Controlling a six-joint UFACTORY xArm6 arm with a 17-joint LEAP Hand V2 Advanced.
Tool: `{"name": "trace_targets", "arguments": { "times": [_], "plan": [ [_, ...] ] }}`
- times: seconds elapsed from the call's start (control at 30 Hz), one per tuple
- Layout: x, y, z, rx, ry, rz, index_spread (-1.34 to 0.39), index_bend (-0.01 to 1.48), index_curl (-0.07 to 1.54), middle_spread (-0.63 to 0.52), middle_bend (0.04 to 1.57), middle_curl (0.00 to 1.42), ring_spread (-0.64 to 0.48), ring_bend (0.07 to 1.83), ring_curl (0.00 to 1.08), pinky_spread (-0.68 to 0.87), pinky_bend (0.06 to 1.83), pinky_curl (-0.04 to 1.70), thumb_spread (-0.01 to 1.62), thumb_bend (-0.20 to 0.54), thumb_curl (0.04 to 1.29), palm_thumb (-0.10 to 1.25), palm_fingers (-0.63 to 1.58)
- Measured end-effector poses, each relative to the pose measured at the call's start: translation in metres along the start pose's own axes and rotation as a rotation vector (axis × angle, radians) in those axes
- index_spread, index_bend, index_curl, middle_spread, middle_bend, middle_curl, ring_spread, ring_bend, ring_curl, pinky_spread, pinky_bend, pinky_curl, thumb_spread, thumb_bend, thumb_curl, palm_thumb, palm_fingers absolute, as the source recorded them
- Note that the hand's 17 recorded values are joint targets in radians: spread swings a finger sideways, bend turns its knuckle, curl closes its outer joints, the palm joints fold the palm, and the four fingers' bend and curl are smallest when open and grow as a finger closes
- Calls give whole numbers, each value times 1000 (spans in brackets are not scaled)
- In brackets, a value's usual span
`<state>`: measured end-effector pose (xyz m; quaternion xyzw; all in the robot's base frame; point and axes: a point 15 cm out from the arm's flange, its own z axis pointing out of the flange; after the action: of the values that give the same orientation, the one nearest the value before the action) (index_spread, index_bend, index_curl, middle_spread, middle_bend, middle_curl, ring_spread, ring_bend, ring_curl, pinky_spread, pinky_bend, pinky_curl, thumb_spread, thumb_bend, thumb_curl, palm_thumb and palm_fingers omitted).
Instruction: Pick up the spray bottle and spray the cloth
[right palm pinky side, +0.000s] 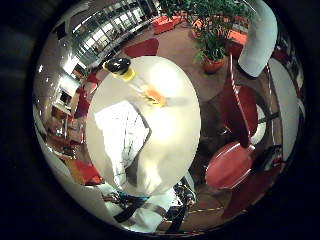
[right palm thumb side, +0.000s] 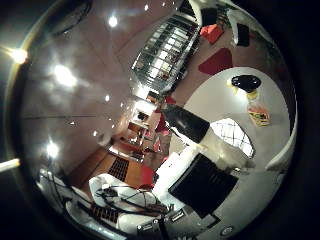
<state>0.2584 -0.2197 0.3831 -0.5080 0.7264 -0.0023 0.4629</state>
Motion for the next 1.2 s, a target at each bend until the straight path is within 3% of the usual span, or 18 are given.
{"name": "trace_targets", "arguments": {
  "times": [0.17,0.37,0.73,1.2],
  "plan": [
    [30,6,4,5,-40,22,-329,180,437,-145,538,537,-105,772,311,378,648,49,1142,-21,317,558,468],
    [70,11,3,53,-54,11,-264,154,367,-79,495,516,-44,790,322,384,739,88,1142,-24,312,522,263],
    [121,35,39,133,-156,110,-214,166,327,56,359,426,133,618,272,402,714,147,1040,-39,287,414,33],
    [166,43,64,141,-160,167,-179,147,276,141,303,365,194,514,249,407,581,215,970,-29,293,384,57]
  ]
}}
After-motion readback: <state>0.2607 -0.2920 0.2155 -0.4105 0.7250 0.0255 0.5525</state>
